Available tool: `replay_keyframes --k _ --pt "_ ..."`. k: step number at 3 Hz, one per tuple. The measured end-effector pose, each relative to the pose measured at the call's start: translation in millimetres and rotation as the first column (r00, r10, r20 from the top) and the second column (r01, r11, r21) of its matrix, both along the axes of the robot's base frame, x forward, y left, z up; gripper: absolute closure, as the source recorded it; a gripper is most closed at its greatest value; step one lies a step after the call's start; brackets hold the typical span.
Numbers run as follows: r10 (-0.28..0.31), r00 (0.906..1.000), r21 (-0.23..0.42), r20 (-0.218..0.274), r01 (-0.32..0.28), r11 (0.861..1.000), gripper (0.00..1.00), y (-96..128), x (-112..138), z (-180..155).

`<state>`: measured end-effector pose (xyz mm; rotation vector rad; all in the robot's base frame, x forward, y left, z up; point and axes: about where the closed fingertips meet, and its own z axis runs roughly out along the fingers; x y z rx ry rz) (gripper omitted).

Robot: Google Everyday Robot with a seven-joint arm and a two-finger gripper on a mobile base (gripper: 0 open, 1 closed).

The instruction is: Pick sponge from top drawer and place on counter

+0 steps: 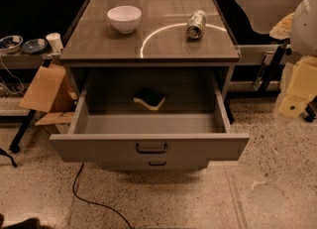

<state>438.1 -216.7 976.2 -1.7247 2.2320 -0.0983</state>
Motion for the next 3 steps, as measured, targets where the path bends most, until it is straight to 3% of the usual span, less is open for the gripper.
replay_keyframes --k 1,2,3 --pt "0.000 1.0000 0.000 0.000 0.000 1.000 0.00 0.0 0.1 0.0" --pt "-0.077 0.9970 0.052 -0.007 0.077 0.996 0.00 4.5 13.7 -1.2" --pt "-0.180 0.9827 0.203 -0.043 0.185 0.961 0.00 31.3 66.0 -8.4"
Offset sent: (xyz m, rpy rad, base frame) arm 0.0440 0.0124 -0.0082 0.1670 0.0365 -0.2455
